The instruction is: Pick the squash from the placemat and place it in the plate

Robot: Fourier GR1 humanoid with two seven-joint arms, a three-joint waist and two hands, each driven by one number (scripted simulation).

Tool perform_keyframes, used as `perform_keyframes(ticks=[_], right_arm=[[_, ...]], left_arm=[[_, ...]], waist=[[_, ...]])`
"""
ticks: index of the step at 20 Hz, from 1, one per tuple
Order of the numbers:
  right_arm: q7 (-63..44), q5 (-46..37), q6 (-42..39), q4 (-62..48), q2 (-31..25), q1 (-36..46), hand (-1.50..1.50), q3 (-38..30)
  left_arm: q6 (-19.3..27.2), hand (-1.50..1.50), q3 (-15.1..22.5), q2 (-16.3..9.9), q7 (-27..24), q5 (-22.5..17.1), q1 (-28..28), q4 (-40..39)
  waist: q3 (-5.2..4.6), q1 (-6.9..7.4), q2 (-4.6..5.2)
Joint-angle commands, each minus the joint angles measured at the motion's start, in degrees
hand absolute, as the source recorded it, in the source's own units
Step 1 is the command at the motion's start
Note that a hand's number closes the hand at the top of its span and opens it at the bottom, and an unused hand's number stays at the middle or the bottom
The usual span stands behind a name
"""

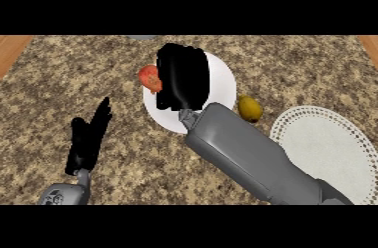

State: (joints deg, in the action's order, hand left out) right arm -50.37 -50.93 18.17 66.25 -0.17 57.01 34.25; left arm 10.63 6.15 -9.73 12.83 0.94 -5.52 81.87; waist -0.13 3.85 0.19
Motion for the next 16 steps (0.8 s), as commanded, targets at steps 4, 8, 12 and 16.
perform_keyframes(ticks=[4,8,12,16], right_arm=[[-1.3,7.9,8.8,-16.6,0.2,8.1,1.5,3.5],[3.5,11.1,8.5,-23.9,0.2,9.2,1.5,2.3],[6.1,17.8,3.7,-27.3,0.2,11.1,1.5,1.5],[14.6,22.7,1.8,-34.7,0.2,9.9,1.5,-2.0]], left_arm=[[1.9,0.0,0.1,2.3,-1.6,1.2,-0.1,-1.6],[0.6,0.0,-1.6,0.0,2.6,0.7,-2.3,0.2],[0.0,0.0,-1.0,0.9,-1.1,0.8,0.0,-1.4],[0.8,0.0,1.1,2.5,-2.8,2.1,3.7,0.3]], waist=[[0.06,-0.96,0.42],[0.1,-1.39,0.35],[0.08,-1.19,0.41],[0.1,-0.41,0.71]])
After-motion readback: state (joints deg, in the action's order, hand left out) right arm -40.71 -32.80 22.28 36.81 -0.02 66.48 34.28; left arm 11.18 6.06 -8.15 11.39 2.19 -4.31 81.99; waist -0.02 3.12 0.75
